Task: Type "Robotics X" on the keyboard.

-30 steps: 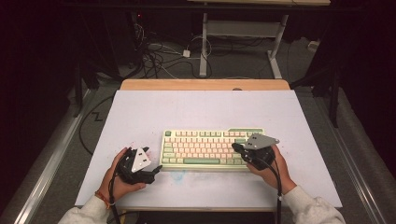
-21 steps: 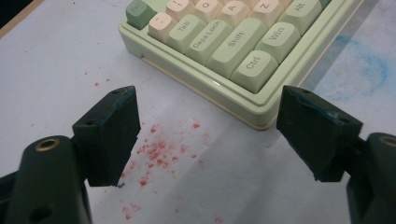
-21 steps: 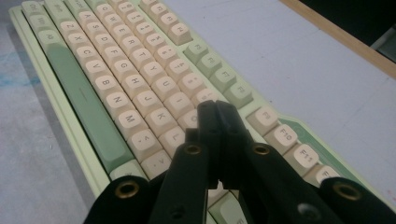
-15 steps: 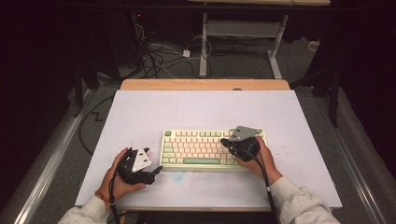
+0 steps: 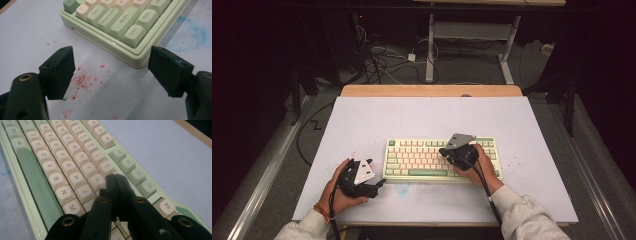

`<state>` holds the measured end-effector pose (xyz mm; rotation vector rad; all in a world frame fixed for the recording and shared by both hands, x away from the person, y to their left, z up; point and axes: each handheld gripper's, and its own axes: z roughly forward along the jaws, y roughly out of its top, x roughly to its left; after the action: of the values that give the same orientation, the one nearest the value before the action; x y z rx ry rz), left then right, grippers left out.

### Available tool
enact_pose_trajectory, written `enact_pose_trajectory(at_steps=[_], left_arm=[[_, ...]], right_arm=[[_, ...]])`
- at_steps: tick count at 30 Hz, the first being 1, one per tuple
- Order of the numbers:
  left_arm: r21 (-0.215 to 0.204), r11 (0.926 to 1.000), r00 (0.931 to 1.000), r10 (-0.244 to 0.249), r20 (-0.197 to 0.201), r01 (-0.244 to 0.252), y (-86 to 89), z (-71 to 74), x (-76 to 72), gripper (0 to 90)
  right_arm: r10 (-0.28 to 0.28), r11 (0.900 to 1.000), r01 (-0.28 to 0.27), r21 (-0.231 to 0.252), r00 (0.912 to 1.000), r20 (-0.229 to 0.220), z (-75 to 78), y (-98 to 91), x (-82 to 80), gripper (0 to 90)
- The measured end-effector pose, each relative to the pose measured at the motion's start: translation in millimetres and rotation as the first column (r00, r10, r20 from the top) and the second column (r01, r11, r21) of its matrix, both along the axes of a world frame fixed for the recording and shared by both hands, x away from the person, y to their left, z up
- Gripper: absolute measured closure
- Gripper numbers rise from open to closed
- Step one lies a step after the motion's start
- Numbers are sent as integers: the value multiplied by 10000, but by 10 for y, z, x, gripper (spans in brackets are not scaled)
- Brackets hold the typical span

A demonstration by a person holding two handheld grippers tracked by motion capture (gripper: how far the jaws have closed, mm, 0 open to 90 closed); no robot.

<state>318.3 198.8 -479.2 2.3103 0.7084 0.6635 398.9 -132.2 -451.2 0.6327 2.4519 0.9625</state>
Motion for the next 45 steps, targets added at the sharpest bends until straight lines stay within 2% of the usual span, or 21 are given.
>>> enact_pose_trajectory(at_steps=[11, 18, 22, 38, 45], left_arm=[[63, 10000, 10000, -47, -43, 48, -1, -4, -1, 204], [136, 9999, 9999, -87, -97, 88, -9, -12, -2, 205], [170, 9998, 9999, -104, -112, 106, -5, -11, 0, 204], [294, 9995, 9999, -123, -108, 126, -12, -21, 6, 207], [326, 9994, 9999, -123, -111, 127, -9, -19, 5, 208]], right_arm=[[-28, 9999, 28, -159, 10000, -9, -45, 70, 35, 898], [103, 9985, -106, -531, 9999, -59, -66, 101, 22, 898], [33, 9993, -38, -361, 9999, -130, -62, 87, 20, 898], [-75, 9994, 66, 349, 9996, 258, 87, 6, -23, 897], [-156, 9986, 135, 512, 9991, 404, 126, -28, -36, 885]])
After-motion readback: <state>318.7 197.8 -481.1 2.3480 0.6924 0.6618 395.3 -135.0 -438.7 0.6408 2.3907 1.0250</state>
